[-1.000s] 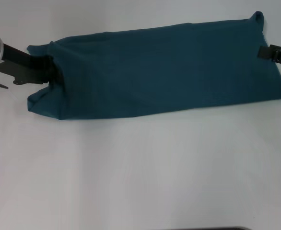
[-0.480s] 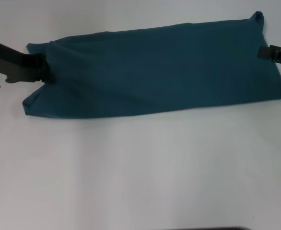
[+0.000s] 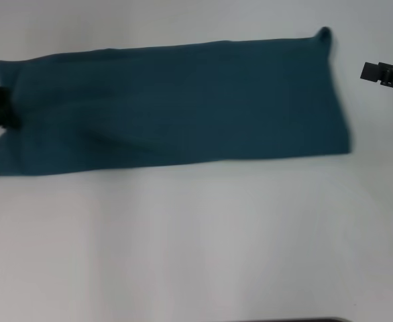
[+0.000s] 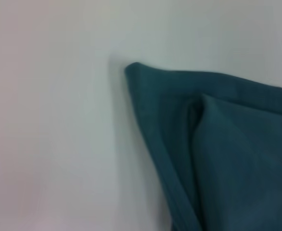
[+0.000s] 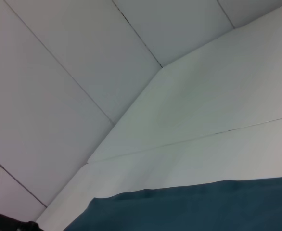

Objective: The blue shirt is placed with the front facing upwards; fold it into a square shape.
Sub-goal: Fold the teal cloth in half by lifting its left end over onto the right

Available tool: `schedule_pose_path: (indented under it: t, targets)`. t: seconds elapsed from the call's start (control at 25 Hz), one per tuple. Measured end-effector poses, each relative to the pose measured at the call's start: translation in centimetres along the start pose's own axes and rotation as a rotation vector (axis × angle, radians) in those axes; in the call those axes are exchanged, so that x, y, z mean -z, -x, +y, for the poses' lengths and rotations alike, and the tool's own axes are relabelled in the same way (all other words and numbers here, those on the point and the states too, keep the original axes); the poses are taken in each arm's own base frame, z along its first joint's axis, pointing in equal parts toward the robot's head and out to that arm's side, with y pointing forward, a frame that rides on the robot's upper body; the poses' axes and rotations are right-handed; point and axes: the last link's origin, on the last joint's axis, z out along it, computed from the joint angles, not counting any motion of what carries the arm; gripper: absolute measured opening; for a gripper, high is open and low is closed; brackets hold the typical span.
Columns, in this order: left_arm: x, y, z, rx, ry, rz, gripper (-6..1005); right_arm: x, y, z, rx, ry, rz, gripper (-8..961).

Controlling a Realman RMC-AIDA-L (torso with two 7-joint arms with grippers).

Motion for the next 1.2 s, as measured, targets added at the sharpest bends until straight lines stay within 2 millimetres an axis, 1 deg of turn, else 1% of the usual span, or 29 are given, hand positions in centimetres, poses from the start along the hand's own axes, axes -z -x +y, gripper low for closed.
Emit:
schedule_pose_path:
  t: [0.2, 0.32, 0.52, 0.64, 0.84, 0.96, 1.0, 1.2]
  targets:
    - [1.2, -0.1, -3.4, 0.078, -0.081, 0.028, 33, 0.0, 0.0, -0.1, -0.001, -0.006, 0.002, 813]
    - [2.0, -0.3, -4.9, 0.108, -0.116, 0.046, 33, -0.1, 0.0, -0.2, -0.006, -0.014, 0.000, 812]
    - [3.3, -0.8, -6.2, 0.129, -0.151, 0.070, 34, -0.2, -0.1, -0.4, -0.009, -0.023, 0.001, 811]
    - [3.9, -0.9, -5.9, 0.127, -0.143, 0.073, 34, -0.1, -0.1, -0.5, -0.008, -0.029, 0.004, 810]
    - [4.9, -0.5, -2.6, 0.082, 0.003, 0.039, 33, 0.0, -0.4, -0.7, -0.016, -0.038, 0.015, 809]
    - [5.4, -0.6, 0.6, 0.023, 0.115, 0.010, 33, 0.0, -0.5, -0.7, -0.015, -0.040, 0.019, 808]
    - [5.4, -0.6, 2.0, -0.005, 0.150, -0.005, 33, 0.0, -0.5, -0.7, -0.013, -0.040, 0.019, 808]
    - [4.7, -0.7, 7.6, -0.124, 0.247, -0.060, 33, -0.1, -0.6, -0.7, -0.011, -0.038, 0.022, 806]
